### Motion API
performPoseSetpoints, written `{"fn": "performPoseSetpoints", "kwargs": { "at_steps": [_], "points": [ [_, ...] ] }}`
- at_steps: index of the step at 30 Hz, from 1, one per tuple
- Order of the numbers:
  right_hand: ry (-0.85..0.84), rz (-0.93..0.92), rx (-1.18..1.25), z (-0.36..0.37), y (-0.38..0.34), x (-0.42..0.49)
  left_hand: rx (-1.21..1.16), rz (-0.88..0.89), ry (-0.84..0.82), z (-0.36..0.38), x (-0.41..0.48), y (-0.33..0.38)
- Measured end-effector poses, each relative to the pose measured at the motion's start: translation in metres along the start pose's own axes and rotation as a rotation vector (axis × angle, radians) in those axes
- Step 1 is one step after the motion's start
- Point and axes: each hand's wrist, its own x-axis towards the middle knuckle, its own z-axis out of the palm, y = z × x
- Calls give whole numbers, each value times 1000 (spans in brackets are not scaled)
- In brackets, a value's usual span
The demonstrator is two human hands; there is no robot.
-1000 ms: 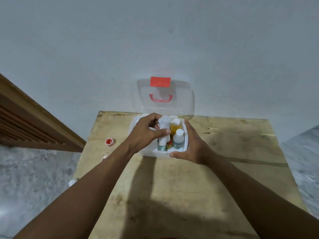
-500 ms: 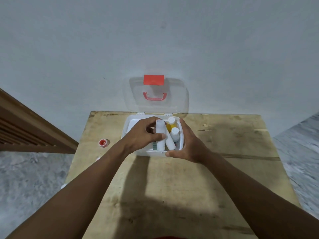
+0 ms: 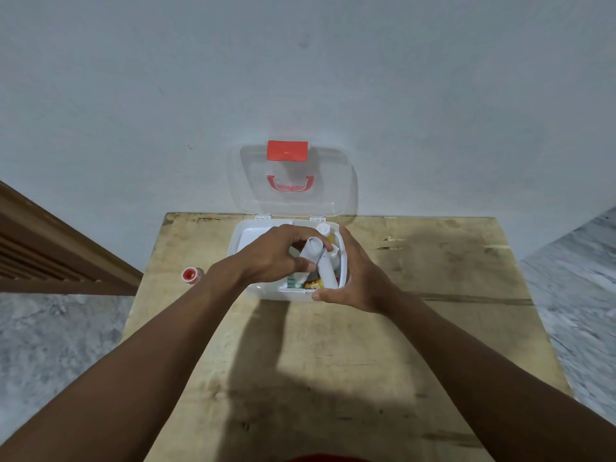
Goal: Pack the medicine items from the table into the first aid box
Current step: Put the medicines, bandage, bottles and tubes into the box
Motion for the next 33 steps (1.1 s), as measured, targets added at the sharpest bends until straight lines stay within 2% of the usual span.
{"fn": "performPoseSetpoints", "kwargs": {
  "at_steps": [13, 22, 25, 30, 33],
  "points": [
    [-11, 19, 22, 1, 4, 6, 83, 15, 16, 9, -1, 8],
    [-12, 11, 28, 1, 4, 7, 42, -133, -3, 14, -10, 5],
    [-13, 4, 34, 1, 4, 6, 94, -91, 15, 16, -11, 7],
    [-7, -7, 19, 2, 5, 3, 278, 95, -4, 13, -7, 10],
    [-2, -5, 32, 3, 7, 5, 220, 117, 12, 19, -5, 8]
  ]
}}
